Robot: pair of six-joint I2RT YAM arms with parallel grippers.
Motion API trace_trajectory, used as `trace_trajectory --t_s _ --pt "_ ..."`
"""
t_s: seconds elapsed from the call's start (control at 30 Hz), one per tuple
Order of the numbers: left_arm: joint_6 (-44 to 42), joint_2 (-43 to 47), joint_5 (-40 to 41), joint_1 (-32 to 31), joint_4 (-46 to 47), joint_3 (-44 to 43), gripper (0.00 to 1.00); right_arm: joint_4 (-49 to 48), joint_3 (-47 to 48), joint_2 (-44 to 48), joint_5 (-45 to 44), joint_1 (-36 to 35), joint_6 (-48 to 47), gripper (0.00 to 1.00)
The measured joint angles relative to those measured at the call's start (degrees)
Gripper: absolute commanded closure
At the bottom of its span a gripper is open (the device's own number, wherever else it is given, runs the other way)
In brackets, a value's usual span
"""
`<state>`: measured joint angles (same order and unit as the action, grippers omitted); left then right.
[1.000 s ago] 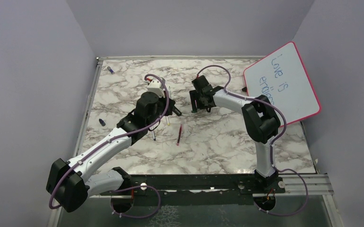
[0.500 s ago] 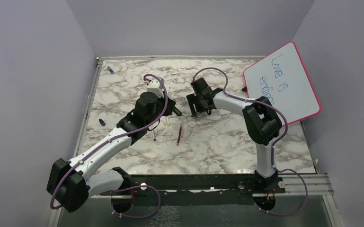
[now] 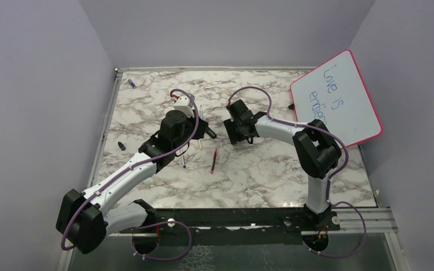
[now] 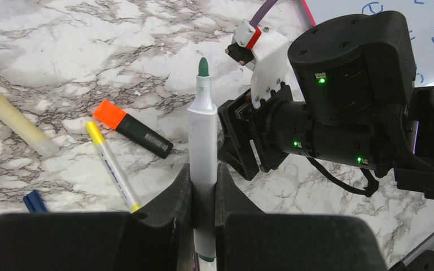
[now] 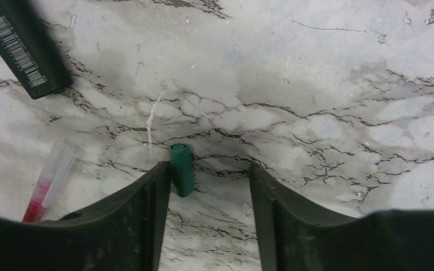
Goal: Insert the pens into the pen caps
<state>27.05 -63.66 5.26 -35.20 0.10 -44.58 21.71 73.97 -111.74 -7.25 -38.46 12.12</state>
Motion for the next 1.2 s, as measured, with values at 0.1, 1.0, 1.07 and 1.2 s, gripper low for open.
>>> trace_trajectory --t_s 0.1,1.0,1.07,1.2 --pt "0.1 0.0 -0.4 0.0 0.0 0.1 1.0 0.0 0.0 0.0 0.0 -0.1 0.5 0.59" --pt "0.2 0.0 -2.2 1.0 0.0 0.5 1.0 1.9 4.7 -3.0 -0.7 -0.9 -0.1 0.9" --pt "0.2 0.0 -2.5 1.0 0.1 0.5 1.0 1.6 4.3 -2.8 -1.2 -1.0 0.4 0.91" --pt "0.7 -0.4 -3.7 1.1 0.8 0.5 1.0 -0.1 -0.1 0.5 -2.4 -1.0 1.5 0.92"
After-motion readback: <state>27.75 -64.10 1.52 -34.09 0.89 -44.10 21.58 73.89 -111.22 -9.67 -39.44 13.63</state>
